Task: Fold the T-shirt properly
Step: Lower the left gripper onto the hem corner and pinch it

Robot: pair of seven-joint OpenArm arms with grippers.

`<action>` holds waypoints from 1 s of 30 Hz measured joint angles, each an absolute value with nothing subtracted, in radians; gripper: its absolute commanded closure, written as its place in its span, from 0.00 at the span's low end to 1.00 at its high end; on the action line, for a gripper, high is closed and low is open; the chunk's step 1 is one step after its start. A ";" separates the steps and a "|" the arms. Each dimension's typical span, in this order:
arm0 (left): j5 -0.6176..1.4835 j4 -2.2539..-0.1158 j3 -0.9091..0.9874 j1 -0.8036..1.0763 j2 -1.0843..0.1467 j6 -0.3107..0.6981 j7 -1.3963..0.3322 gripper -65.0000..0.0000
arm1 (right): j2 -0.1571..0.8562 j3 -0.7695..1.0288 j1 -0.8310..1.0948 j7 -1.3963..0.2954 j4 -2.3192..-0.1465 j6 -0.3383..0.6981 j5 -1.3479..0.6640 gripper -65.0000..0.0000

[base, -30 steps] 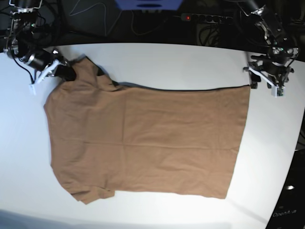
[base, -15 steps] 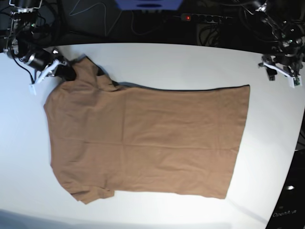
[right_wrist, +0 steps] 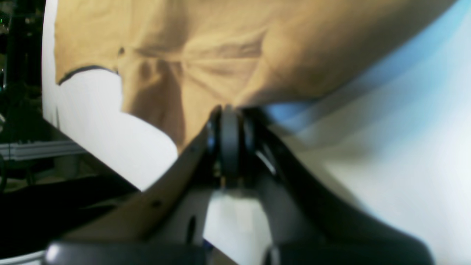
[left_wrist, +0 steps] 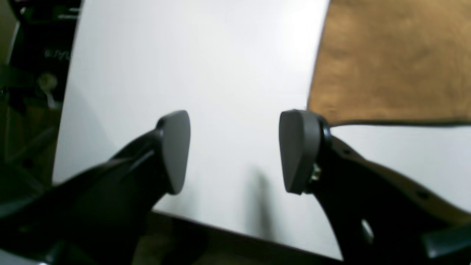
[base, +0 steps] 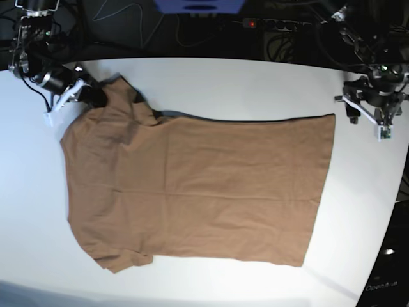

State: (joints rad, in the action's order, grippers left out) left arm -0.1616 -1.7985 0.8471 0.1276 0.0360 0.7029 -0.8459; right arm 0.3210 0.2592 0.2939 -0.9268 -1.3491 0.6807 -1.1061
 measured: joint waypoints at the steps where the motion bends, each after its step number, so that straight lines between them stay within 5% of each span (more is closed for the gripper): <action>1: -0.162 -1.798 0.815 0.128 0.032 0.702 -0.853 0.43 | 0.322 0.259 0.294 -0.927 -1.349 0.681 -1.106 0.99; 30: -0.157 -1.612 0.684 0.049 -0.001 0.702 -0.916 0.43 | 0.313 0.250 0.283 -0.909 -1.350 0.685 -1.054 0.99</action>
